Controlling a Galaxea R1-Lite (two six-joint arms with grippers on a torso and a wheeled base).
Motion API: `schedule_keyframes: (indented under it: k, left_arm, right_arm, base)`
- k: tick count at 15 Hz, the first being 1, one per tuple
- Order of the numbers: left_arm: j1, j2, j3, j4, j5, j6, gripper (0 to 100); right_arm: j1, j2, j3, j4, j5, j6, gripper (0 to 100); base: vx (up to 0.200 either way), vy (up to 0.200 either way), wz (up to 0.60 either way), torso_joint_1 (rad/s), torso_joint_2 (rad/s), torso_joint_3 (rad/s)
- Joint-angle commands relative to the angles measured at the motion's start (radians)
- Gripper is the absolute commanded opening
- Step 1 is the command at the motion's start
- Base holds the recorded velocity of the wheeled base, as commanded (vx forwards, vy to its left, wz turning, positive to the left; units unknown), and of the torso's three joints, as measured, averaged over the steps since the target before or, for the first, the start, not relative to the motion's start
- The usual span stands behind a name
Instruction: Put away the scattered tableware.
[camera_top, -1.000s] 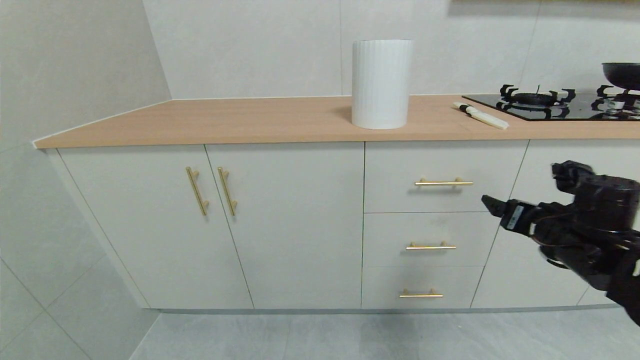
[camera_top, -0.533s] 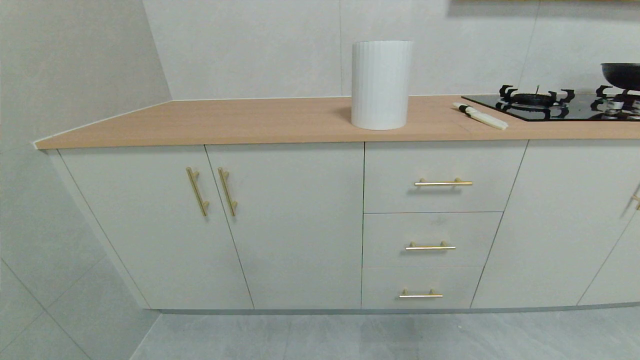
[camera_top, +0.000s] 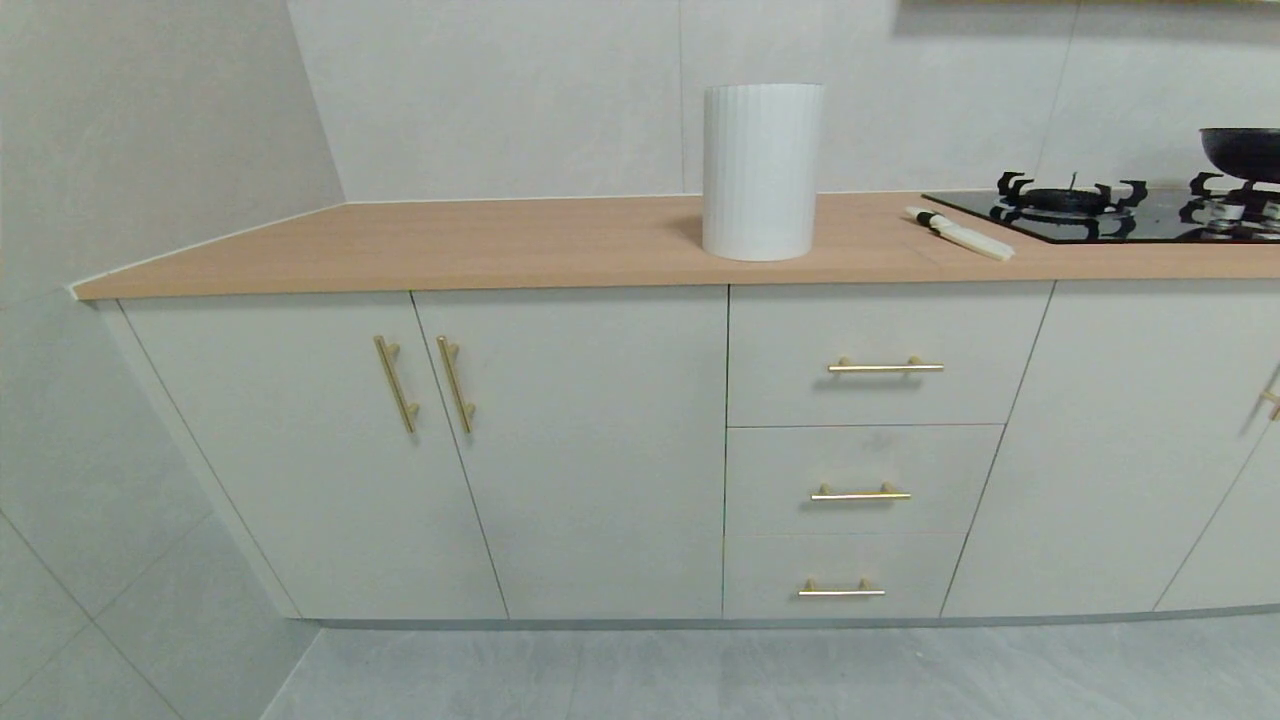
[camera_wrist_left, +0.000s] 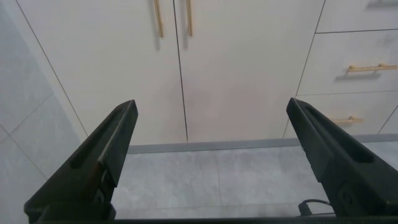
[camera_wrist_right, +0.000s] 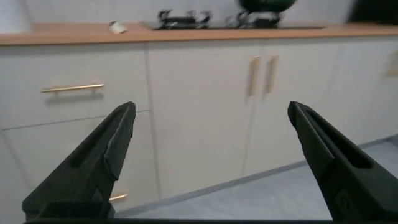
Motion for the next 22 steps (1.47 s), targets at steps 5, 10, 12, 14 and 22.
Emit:
schedule_keyframes:
  k: [5, 10, 12, 14, 22]
  left_arm:
    - [0.001, 0.0, 0.0, 0.0, 0.0, 0.0, 100]
    - [0.0, 0.0, 0.0, 0.0, 0.0, 0.0, 100]
    - [0.001, 0.0, 0.0, 0.0, 0.0, 0.0, 100]
    - [0.0, 0.0, 0.0, 0.0, 0.0, 0.0, 100]
    - [0.0, 0.0, 0.002, 0.0, 0.0, 0.001, 100]
  right_arm:
    - [-0.02, -0.087, 0.294, -0.074, 0.261, 0.111, 100]
    - [-0.02, -0.086, 0.393, -0.073, 0.34, 0.111, 100]
    - [-0.02, -0.083, 0.393, -0.065, 0.35, 0.109, 100]
    - [-0.02, -0.086, 0.393, -0.065, 0.348, 0.117, 100]
    - [-0.02, -0.087, 0.393, -0.066, 0.354, 0.152, 100]
  base:
    - [0.0, 0.0, 0.0, 0.0, 0.0, 0.0]
    - [0.0, 0.0, 0.0, 0.0, 0.0, 0.0]
    - [0.0, 0.0, 0.0, 0.0, 0.0, 0.0]
    - [0.0, 0.0, 0.0, 0.0, 0.0, 0.0]
    - [0.025, 0.0, 0.0, 0.0, 0.0, 0.001]
